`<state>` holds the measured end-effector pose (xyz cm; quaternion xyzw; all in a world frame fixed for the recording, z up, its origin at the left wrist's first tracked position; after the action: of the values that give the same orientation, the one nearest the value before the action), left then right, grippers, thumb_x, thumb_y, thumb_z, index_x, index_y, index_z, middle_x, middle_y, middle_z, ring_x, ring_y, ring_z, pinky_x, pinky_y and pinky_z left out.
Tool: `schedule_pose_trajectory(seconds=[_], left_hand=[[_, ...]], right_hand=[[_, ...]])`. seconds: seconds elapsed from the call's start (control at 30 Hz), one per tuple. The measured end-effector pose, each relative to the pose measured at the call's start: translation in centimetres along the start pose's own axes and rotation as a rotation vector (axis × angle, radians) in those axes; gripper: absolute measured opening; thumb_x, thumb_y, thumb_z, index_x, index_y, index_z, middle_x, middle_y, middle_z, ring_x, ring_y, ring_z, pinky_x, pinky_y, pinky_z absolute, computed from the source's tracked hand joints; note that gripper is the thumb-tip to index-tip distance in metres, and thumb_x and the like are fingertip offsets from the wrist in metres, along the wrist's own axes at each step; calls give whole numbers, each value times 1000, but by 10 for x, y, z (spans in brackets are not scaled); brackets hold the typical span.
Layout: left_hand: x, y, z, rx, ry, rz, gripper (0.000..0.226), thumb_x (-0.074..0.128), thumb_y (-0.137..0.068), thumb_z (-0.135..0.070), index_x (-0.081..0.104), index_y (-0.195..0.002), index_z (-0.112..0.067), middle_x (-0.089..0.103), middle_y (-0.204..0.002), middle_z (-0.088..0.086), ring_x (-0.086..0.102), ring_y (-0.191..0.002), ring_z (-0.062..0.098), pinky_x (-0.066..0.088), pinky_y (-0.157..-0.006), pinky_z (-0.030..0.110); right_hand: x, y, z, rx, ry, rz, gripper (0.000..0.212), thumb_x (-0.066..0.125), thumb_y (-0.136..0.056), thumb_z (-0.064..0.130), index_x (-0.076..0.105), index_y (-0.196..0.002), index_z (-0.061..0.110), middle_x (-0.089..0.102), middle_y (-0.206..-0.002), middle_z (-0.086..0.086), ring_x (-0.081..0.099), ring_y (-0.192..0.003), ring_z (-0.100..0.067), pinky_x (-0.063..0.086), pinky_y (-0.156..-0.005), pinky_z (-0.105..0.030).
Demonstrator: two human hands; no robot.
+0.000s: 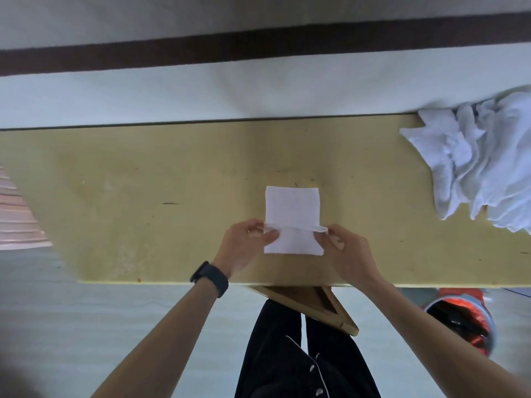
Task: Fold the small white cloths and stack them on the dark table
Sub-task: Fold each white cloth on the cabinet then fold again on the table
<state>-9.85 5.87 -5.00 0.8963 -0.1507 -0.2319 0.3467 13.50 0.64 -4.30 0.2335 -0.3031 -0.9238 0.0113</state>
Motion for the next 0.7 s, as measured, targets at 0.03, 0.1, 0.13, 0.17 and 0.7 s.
schedule_pose_trajectory(seconds=[0.03, 0.1, 0.13, 0.17, 0.7], left_hand=[[-1, -10, -4, -16, 56, -20, 26, 78, -82, -42, 73, -95, -21, 72, -86, -12, 66, -82, 6, 49, -74, 21], [0, -27, -11, -38, 140, -67, 21, 76, -84, -40, 75, -97, -23, 76, -91, -9, 70, -88, 13, 57, -83, 34], [2, -35, -14, -50, 174, -87, 19, 75, -86, -38, 74, -98, -23, 76, -91, -8, 71, -89, 15, 58, -85, 39], [4, -41, -16, -60, 198, -104, 18, 73, -88, -37, 74, -99, -22, 76, -91, -7, 71, -89, 17, 59, -85, 41], [16, -67, -34, -92, 50, -288, 17, 57, -96, -39, 58, -99, -23, 66, -91, -10, 61, -80, 8, 44, -61, 22]], right_hand=[[0, -10, 3, 42, -52, -12, 16, 59, -96, 41, 67, -87, 31, 67, -80, 16, 60, -73, 0, 42, -63, -15], [3, -30, 6, 111, -91, -50, 16, 55, -98, 42, 65, -96, 31, 68, -90, 17, 61, -82, 0, 44, -65, -18], [5, -38, 8, 135, -92, -78, 16, 52, -99, 41, 63, -97, 30, 66, -91, 15, 61, -82, -3, 43, -63, -20], [7, -46, 9, 151, -91, -106, 17, 50, -100, 40, 61, -98, 28, 65, -90, 13, 60, -81, -7, 41, -61, -22], [14, -81, 20, 251, 201, -231, 32, 37, -98, 52, 56, -95, 27, 62, -77, 9, 61, -74, -20, 54, -69, -39]])
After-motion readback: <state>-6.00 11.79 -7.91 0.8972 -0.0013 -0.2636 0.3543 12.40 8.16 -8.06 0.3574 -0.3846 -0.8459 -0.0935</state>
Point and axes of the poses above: each hand's wrist, its own y-axis away from the middle knuckle, its own x-axis out of the palm, z = x × y, the point moved 3 cm from there along -y, towards the middle knuckle
